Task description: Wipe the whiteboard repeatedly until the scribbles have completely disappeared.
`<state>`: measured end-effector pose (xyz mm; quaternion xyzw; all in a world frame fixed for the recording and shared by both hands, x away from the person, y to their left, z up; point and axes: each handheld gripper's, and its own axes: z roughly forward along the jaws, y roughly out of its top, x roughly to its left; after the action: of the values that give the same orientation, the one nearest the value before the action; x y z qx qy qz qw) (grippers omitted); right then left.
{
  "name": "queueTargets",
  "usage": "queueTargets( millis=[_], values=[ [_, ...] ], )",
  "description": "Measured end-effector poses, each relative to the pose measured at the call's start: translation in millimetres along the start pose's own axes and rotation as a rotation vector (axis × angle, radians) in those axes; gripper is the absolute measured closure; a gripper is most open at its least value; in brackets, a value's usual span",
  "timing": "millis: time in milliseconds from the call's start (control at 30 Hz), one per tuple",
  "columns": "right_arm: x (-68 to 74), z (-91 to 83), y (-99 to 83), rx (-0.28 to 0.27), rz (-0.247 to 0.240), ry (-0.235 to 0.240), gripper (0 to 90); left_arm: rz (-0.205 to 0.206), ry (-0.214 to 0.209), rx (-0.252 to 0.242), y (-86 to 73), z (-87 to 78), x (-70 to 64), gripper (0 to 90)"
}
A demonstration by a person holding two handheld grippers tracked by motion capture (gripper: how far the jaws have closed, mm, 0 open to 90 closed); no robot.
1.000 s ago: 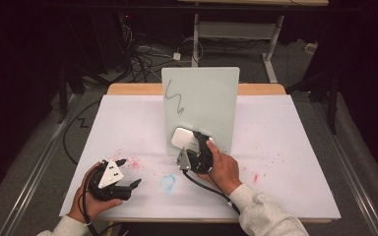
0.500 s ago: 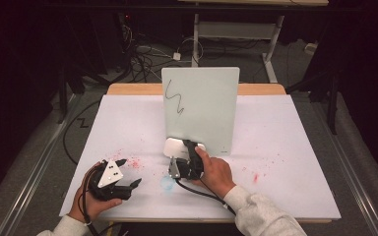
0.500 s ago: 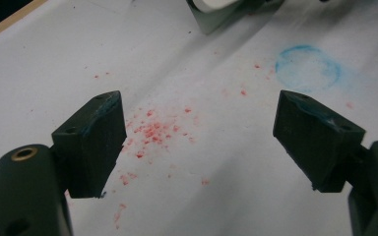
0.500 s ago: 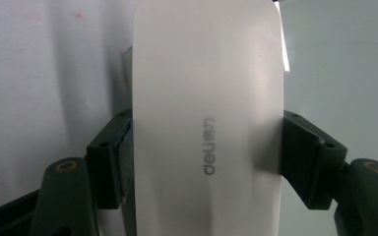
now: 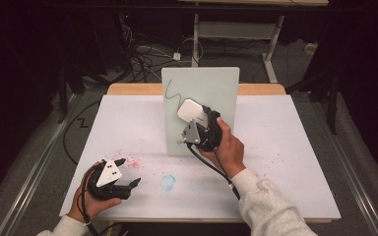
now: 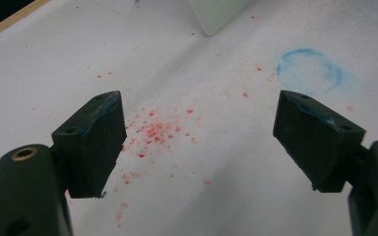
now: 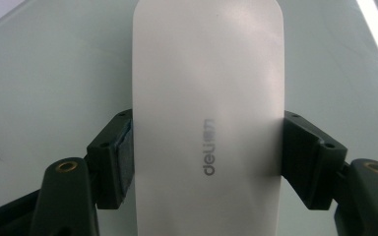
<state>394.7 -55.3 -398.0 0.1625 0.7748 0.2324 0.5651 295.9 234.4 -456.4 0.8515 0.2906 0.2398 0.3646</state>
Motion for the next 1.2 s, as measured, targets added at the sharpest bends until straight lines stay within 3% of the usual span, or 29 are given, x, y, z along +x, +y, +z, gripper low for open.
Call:
queueTargets(
  millis=[67, 267, 367, 433, 567, 767, 900, 1200],
  values=[
    [11.5, -0.1, -0.9, -0.007, -0.026, 0.027, 30.9, 0.002, 0.001, -0.001, 0.1, -0.4, -0.3, 19.3],
    [60.7, -4.0, -13.0, 0.005, -0.214, 0.154, 30.9, 0.005, 0.000, 0.003, 0.2, 0.1, -0.8, 19.2],
    [78.8, -5.8, -19.8, 0.026, -0.337, 0.158, 30.9, 0.006, -0.001, 0.005, 0.7, 0.3, -1.5, 19.2],
    [82.2, -7.3, -29.1, 0.032, -0.373, 0.164, 30.9, 0.007, 0.000, 0.005, 0.4, -0.2, -1.3, 19.2],
    [75.1, -9.5, -36.3, 0.057, -0.361, 0.168, 30.9, 0.002, 0.001, 0.004, 0.0, -0.5, -0.5, 19.3],
    [65.4, -13.0, -51.2, 0.096, -0.361, 0.114, 30.9, 0.004, 0.000, 0.004, 0.8, 0.1, -1.0, 19.2],
    [75.9, -11.1, -45.7, 0.078, -0.384, 0.086, 30.9, 0.007, -0.001, 0.004, 1.4, 1.1, -1.9, 19.2],
    [111.8, -2.4, -9.1, 0.015, -0.425, 0.105, 30.9, 0.004, -0.004, 0.002, 0.3, 0.5, -0.9, 19.2]
  ],
)
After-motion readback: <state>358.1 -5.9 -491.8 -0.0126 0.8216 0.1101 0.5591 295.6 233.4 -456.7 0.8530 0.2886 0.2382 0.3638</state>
